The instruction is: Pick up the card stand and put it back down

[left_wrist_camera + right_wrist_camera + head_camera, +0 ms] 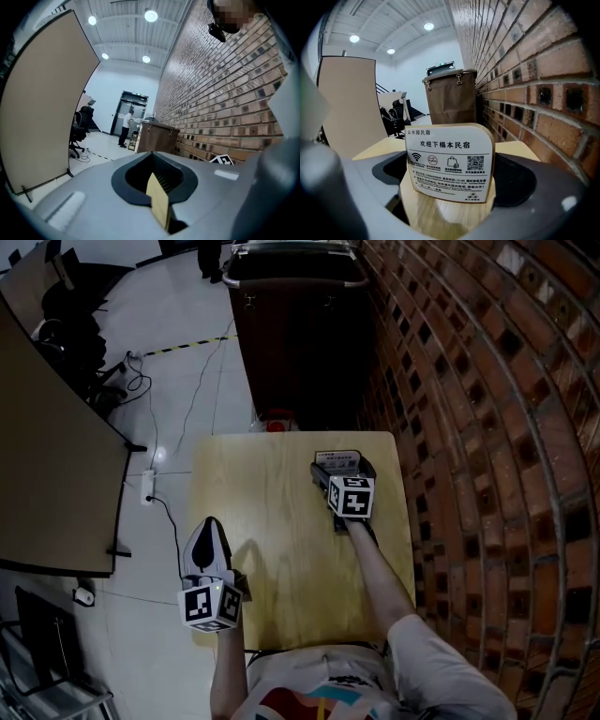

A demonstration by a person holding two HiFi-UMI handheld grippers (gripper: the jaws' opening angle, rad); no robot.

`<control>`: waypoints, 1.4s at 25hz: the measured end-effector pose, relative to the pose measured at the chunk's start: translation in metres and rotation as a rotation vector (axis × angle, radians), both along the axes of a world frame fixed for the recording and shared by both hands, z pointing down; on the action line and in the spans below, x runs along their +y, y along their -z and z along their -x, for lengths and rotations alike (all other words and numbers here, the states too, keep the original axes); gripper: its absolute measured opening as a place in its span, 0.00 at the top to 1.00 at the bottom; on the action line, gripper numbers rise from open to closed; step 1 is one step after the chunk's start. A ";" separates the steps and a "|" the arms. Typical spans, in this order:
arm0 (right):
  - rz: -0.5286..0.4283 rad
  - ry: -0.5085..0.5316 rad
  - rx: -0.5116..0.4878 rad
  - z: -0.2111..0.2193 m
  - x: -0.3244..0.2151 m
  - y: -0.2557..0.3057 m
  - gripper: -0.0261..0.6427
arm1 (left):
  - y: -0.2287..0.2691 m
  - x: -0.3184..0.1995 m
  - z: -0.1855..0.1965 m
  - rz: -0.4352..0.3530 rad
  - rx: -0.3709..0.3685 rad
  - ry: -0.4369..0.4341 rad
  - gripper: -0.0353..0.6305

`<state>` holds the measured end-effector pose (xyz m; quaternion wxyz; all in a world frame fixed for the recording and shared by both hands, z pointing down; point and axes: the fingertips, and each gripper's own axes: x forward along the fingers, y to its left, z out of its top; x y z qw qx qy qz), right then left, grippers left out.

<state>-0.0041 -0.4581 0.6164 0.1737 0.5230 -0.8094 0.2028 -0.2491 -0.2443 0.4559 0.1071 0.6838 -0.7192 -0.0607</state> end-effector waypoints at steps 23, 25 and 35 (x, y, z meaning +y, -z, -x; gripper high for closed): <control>-0.237 0.119 -0.160 0.005 0.081 0.139 0.18 | 0.029 0.014 -0.025 -0.073 -0.019 -0.051 0.94; -0.269 0.127 -0.202 0.004 0.108 0.158 0.37 | 0.037 0.017 -0.033 -0.094 -0.024 -0.069 0.94; -0.353 0.065 -0.152 -0.011 0.170 0.194 0.96 | 0.059 0.034 -0.053 -0.146 -0.063 -0.121 0.94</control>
